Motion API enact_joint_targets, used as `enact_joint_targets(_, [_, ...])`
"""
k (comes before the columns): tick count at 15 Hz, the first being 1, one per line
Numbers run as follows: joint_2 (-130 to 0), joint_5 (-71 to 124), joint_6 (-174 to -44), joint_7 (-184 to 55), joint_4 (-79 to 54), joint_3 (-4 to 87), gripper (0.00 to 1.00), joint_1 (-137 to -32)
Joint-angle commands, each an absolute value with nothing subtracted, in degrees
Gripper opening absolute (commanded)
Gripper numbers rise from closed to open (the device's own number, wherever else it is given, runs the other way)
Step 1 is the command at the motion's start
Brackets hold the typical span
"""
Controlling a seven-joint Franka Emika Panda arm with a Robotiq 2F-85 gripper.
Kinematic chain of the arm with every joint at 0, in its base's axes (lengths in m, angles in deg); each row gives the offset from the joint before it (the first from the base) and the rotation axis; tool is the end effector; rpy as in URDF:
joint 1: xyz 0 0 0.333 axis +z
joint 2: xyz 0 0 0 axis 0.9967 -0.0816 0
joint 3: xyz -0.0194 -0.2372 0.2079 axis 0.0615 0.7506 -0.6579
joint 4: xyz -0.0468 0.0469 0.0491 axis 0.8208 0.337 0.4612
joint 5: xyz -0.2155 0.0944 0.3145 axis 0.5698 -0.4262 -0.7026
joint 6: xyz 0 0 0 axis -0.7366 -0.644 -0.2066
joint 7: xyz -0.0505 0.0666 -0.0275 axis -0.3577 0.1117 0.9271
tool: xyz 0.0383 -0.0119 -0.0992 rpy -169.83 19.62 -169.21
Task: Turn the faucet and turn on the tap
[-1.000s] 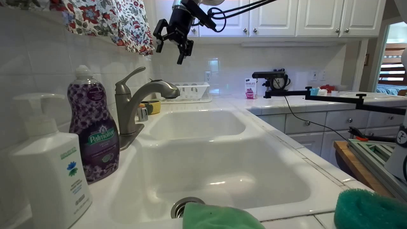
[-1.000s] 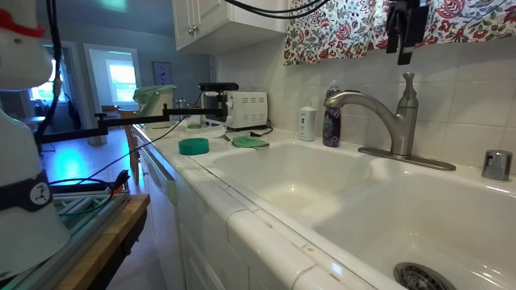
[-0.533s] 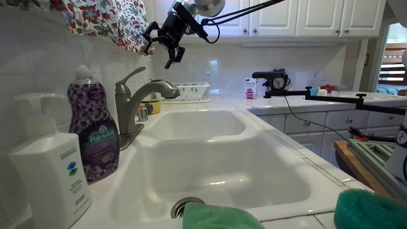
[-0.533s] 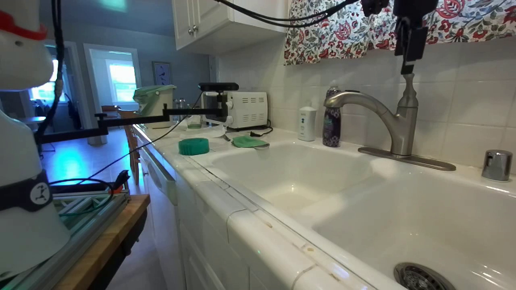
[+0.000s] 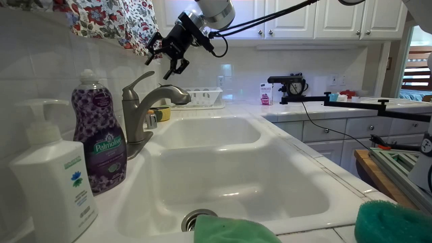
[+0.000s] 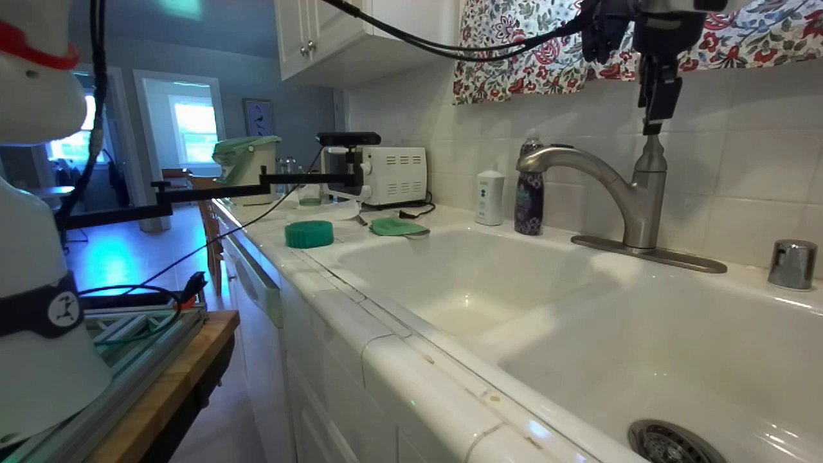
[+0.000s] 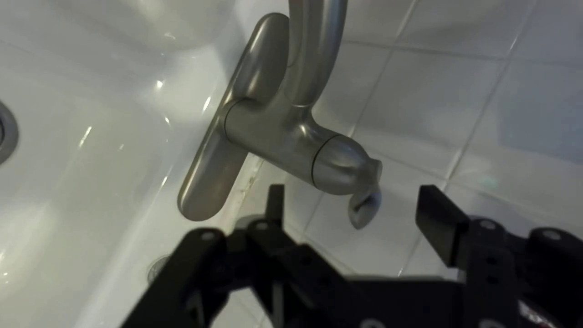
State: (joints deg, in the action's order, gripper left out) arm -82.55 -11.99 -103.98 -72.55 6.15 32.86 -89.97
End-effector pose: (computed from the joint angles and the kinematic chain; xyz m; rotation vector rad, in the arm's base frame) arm 0.7581 0.0022 0.4552 -2.3915 0.6755 -0.3919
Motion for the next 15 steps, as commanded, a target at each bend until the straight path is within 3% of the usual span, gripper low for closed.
enact_joint_targets(1, [-83.89,-14.61,-104.85,-69.87,7.92,31.30,0.44,-91.10])
enact_joint_targets(2, [-84.01,-14.74,-104.93,-69.56,8.00,31.27,0.38,-91.11])
enact_joint_targets(3, [-84.10,-14.86,-105.00,-69.32,8.06,31.26,0.45,-91.10])
enact_joint_targets(4, [-84.29,-14.93,-105.09,-69.16,8.16,31.25,0.43,-91.12])
enact_joint_targets(6, [-84.60,-15.01,-105.30,-68.77,8.22,31.16,0.25,-91.19])
enact_joint_targets(7, [-84.79,-15.06,-105.36,-68.55,8.29,31.09,0.22,-91.25])
enact_joint_targets(9, [-85.05,-15.69,-105.46,-68.11,8.68,30.89,0.04,-91.30])
enact_joint_targets(10, [-85.10,-16.11,-105.46,-67.84,8.87,30.85,0.01,-91.29])
enact_joint_targets(15, [-84.92,-17.21,-105.23,-66.61,8.63,30.92,0.05,-91.43])
